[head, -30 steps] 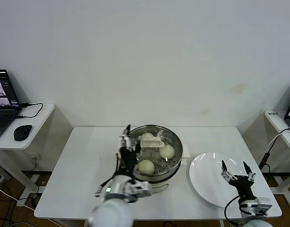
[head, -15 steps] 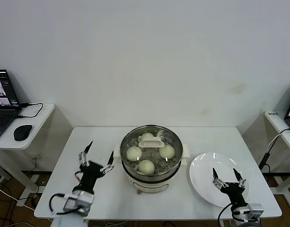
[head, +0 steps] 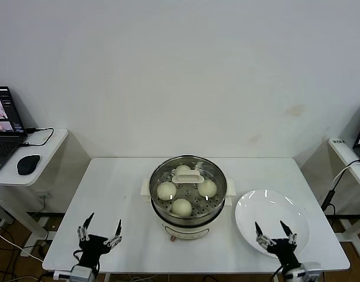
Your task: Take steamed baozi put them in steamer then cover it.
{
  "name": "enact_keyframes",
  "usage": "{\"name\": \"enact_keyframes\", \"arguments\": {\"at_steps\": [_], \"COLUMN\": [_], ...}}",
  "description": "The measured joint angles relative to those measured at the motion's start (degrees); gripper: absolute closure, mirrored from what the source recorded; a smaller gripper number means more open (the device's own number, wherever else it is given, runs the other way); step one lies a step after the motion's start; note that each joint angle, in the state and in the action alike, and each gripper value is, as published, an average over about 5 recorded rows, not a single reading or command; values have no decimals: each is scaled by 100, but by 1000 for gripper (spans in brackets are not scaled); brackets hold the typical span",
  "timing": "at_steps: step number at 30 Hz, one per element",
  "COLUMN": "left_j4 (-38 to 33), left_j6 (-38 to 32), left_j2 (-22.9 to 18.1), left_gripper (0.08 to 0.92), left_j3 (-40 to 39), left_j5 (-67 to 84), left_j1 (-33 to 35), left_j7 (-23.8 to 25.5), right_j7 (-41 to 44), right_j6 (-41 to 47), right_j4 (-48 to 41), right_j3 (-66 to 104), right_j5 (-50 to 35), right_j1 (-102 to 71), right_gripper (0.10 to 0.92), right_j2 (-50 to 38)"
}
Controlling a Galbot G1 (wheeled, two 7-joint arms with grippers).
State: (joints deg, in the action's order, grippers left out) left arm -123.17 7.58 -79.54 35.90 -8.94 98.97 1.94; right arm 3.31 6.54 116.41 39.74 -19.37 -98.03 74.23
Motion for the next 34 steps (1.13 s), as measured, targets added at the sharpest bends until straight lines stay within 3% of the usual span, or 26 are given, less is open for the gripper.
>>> {"name": "enact_keyframes", "arguments": {"at_steps": [34], "left_j4": [-610], "left_j6": [71], "left_j2": [-219], "left_gripper": [177], "left_j3": [-232], "left_j5": [42], "left_j1": [820], "left_j7": [-185], "right_j7": [-125], "right_j6": [28], "right_j4": [291], "right_j3": [-237], "right_j5": [447], "right_j1": [-216], "right_gripper": [203], "right_j2": [55]}}
